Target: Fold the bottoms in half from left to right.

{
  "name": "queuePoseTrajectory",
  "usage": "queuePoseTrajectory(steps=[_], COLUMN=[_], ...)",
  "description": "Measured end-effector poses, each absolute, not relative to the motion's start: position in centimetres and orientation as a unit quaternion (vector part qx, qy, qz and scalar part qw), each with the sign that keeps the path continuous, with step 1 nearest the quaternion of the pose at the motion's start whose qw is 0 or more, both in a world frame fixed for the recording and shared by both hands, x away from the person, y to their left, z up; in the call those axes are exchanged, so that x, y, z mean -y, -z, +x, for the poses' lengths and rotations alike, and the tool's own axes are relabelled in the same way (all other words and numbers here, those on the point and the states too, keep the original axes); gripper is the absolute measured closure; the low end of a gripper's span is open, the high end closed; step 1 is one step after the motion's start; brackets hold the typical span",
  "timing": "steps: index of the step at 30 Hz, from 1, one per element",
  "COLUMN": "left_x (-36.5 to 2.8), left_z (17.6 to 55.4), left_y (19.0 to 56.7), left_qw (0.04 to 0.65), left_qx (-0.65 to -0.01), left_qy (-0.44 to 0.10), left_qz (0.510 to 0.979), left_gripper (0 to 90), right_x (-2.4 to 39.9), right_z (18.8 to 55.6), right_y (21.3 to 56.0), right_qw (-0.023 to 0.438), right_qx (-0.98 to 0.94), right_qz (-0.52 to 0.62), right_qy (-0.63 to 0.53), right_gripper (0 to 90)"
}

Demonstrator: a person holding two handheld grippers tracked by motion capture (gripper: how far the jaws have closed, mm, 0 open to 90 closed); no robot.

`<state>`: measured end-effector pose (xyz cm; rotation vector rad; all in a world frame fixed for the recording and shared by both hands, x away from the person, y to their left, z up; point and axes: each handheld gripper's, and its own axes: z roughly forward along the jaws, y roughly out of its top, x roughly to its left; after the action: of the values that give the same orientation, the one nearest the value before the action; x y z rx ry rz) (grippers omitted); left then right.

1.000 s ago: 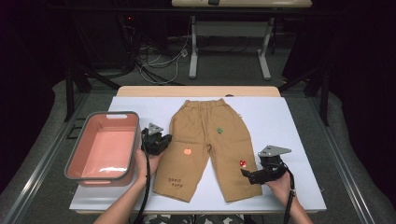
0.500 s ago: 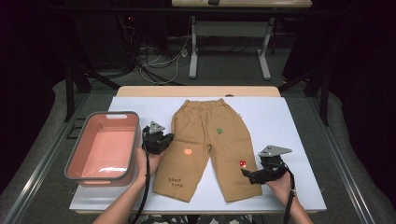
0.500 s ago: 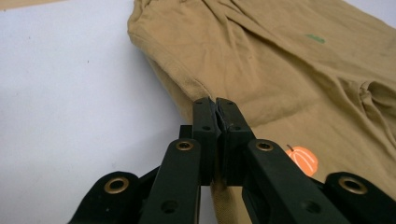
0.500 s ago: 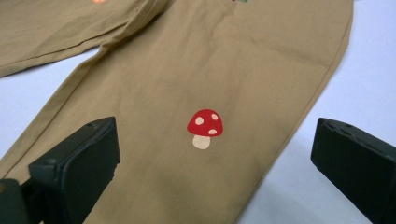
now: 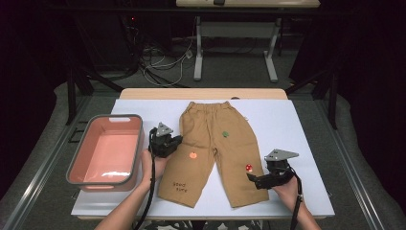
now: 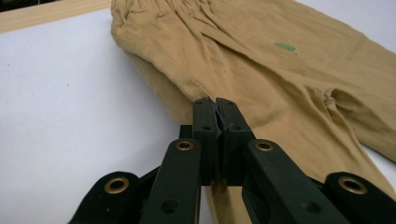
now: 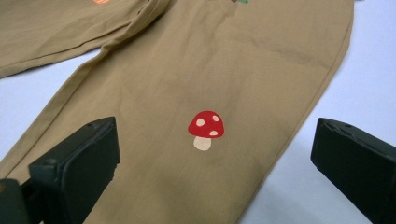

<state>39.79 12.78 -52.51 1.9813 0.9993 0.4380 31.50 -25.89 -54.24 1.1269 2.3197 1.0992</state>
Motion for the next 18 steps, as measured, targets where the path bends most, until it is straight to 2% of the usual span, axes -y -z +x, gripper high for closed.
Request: queuePoseTrajectory(steps=[18], left_x=[-10.7], left_z=[39.7], left_y=[51.4], left_qw=[0.431], left_qx=[-0.367], left_qy=[-0.16], left_qz=[0.809], left_gripper=[87.2], right_x=[26.0], right_z=[31.6], right_y=[54.4], right_qw=[0.17], right_qx=[-0.813], right_qz=[0.398], right_qy=[-0.389], right_gripper=[0.8])
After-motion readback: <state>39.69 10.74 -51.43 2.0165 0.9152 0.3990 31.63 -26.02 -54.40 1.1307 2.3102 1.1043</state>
